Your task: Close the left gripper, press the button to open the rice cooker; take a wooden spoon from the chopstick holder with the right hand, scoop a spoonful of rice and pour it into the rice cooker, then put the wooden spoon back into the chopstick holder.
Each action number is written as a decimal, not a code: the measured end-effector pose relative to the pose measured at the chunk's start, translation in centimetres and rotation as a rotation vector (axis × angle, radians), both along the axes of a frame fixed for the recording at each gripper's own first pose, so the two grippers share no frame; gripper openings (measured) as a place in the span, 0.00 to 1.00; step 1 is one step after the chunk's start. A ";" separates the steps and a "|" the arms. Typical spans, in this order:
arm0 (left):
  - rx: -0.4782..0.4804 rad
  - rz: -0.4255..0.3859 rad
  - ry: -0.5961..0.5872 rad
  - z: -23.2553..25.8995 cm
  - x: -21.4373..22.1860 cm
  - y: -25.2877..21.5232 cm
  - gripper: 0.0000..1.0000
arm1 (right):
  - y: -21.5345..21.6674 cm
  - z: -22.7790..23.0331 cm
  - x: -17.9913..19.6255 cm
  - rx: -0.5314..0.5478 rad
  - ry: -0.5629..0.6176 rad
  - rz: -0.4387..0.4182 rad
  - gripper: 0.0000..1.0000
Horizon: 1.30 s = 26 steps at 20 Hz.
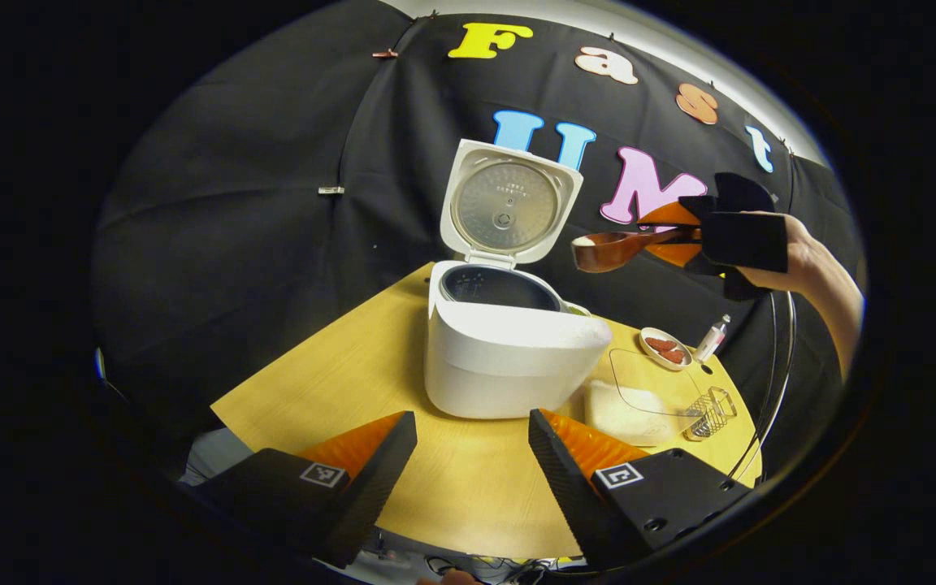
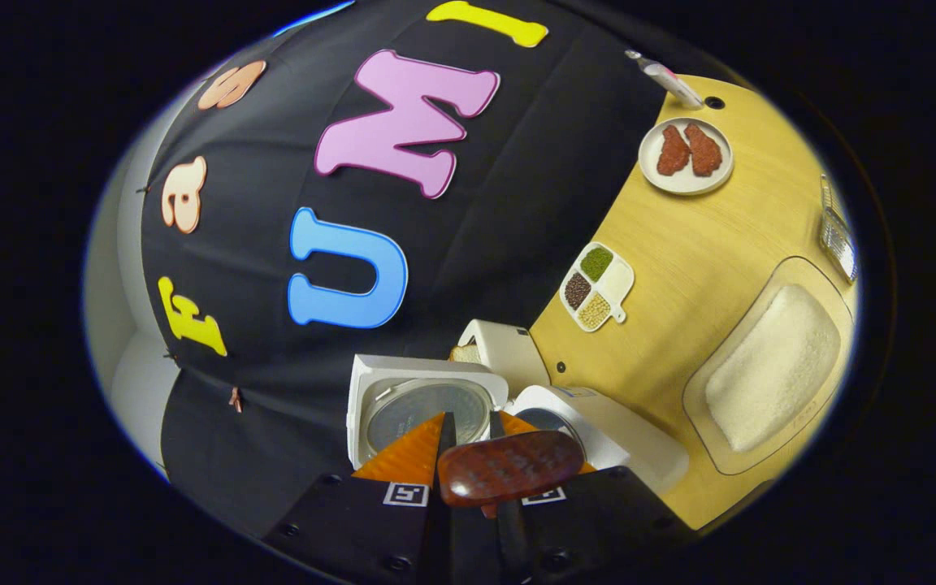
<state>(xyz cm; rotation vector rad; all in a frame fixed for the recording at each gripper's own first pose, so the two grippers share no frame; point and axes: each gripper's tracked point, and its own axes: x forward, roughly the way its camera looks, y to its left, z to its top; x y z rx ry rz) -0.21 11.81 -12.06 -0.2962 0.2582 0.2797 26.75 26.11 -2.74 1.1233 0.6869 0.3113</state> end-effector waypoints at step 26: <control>-0.032 0.098 -0.066 0.4 -1.0 7.2 0.96 | 18.5 -3.4 0.6 -0.986 -0.855 0.516 0.25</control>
